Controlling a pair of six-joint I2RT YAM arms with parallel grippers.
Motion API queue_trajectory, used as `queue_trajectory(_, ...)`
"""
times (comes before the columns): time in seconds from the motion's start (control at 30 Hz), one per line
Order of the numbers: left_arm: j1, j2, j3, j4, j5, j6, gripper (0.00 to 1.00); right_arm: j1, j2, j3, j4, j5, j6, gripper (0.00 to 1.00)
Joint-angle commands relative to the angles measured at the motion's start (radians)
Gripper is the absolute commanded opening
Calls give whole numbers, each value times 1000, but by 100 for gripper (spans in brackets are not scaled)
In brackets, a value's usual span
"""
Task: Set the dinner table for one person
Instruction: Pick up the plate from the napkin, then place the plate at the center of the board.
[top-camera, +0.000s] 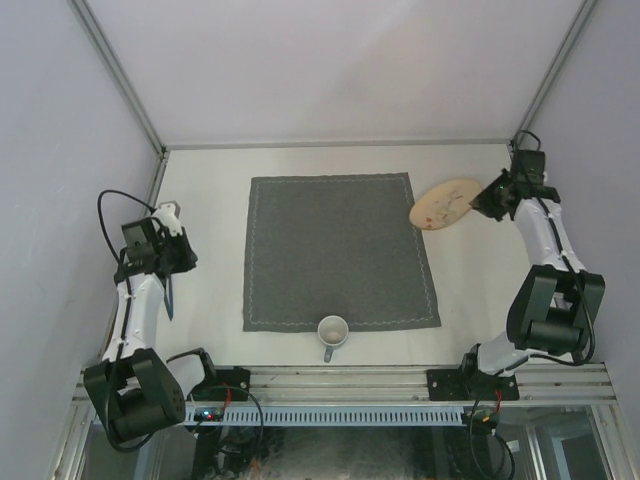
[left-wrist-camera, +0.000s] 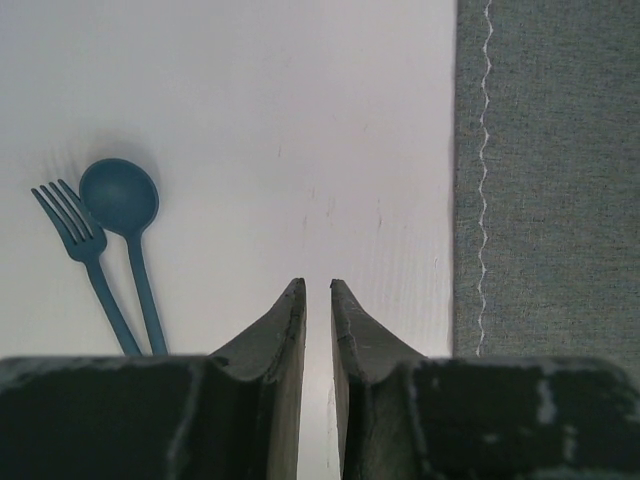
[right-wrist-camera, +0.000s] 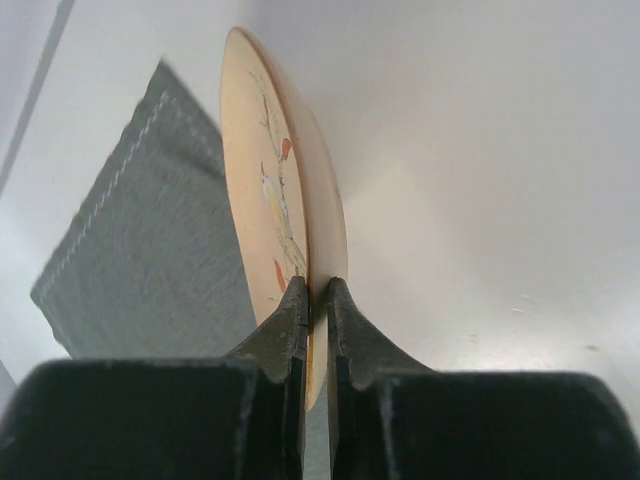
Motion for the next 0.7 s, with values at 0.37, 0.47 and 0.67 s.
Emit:
queue_trajectory(0.37,10,-164,-8,36,8,97,22,-178,-82,-86,155,-31,135,0)
queue_trajectory(0.47,10,-177,-12,34,8,96,22,-183,-64,-91,151,4,151,0)
queue_trajectory(0.67,9,-175,-11,32,12,89,22,-190,-19,-105,147,60,176,0)
